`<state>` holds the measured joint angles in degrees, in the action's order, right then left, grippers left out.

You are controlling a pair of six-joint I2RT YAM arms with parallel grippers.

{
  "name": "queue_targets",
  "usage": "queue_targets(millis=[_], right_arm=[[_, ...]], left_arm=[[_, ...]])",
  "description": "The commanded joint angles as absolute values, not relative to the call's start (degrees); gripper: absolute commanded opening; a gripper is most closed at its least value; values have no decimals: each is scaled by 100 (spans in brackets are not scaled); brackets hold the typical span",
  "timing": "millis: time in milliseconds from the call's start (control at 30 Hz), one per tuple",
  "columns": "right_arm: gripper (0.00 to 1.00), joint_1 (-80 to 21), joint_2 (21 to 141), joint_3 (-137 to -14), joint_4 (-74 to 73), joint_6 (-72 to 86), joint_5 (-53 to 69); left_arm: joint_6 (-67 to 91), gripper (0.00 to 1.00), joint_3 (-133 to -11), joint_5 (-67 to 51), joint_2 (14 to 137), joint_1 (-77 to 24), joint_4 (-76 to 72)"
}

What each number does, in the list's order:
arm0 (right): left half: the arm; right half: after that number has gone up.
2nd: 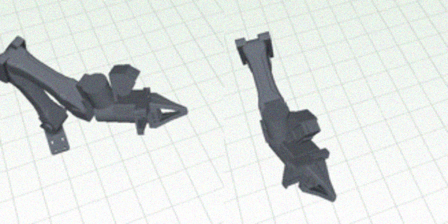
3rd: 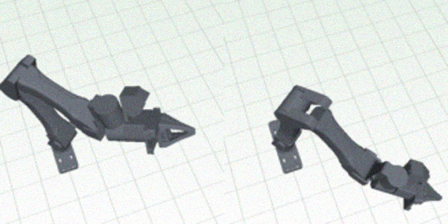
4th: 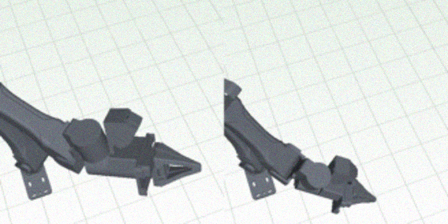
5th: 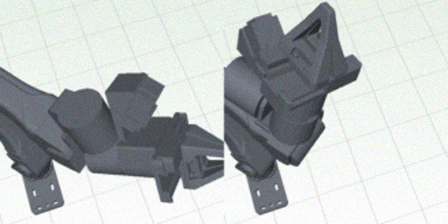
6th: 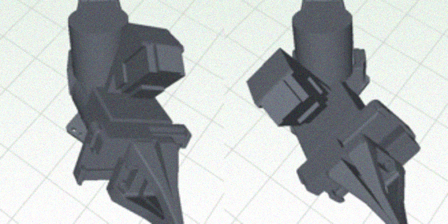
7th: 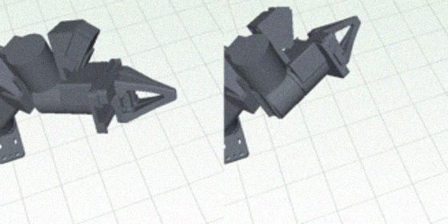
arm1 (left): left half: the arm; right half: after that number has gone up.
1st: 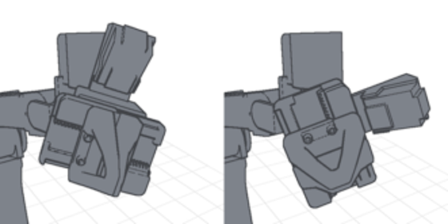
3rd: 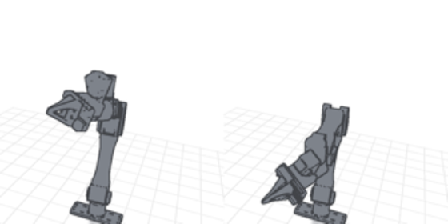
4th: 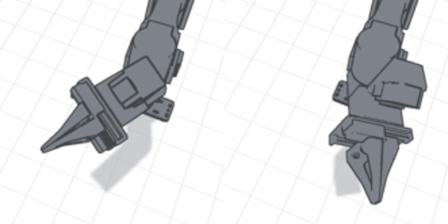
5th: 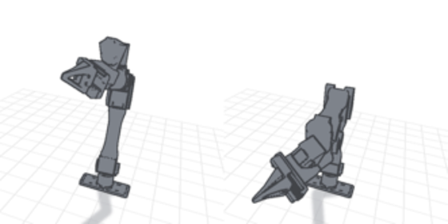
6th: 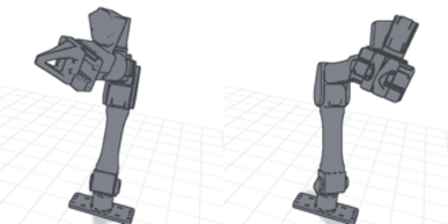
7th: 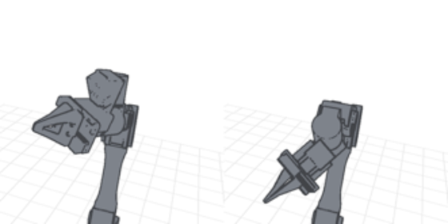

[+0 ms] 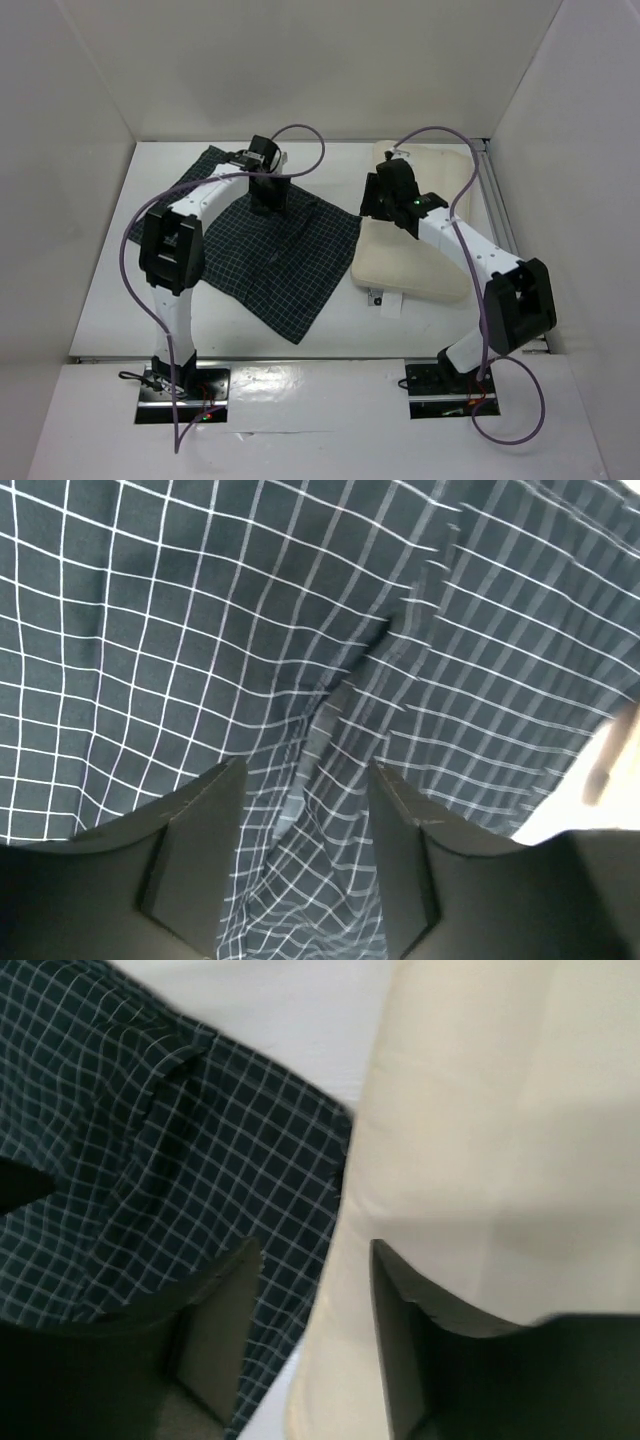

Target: Put the pillow into the pillowcase

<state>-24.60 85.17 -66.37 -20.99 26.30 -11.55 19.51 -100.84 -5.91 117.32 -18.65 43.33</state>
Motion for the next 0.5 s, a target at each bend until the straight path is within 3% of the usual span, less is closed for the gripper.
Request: queue_targets(millis=[0, 67, 167, 333, 367, 400, 433, 467], right_arm=[[52, -2505, 8824, -6970, -2154, 2716, -502], [32, -2706, 8895, -6839, -1891, 2768, -178], [34, -3336, 9201, -6627, -1450, 2908, 264], [50, -3990, 9983, -6908, -1319, 3032, 343], [55, -4042, 10037, -6908, -1318, 3102, 343], [59, -4130, 10089, -6960, -1249, 3103, 404], [64, -4131, 10194, -7031, -1248, 3103, 404], [69, -4200, 10195, -7031, -1248, 3103, 404]], left_arm=[[1898, 61, -9950, -43, 11777, -1854, 4324], [1968, 59, -9661, -114, 11777, -1854, 4324], [2118, 64, -8995, -526, 11628, -1802, 4079], [2171, 60, -8851, -316, 11855, -1802, 3999], [2171, 56, -9007, -316, 11856, -1802, 4069], [2171, 43, -9061, -255, 11856, -1802, 4069], [2232, 30, -9062, -177, 11856, -1802, 4156], [2232, 6, -9149, -176, 11856, -1741, 4218]])
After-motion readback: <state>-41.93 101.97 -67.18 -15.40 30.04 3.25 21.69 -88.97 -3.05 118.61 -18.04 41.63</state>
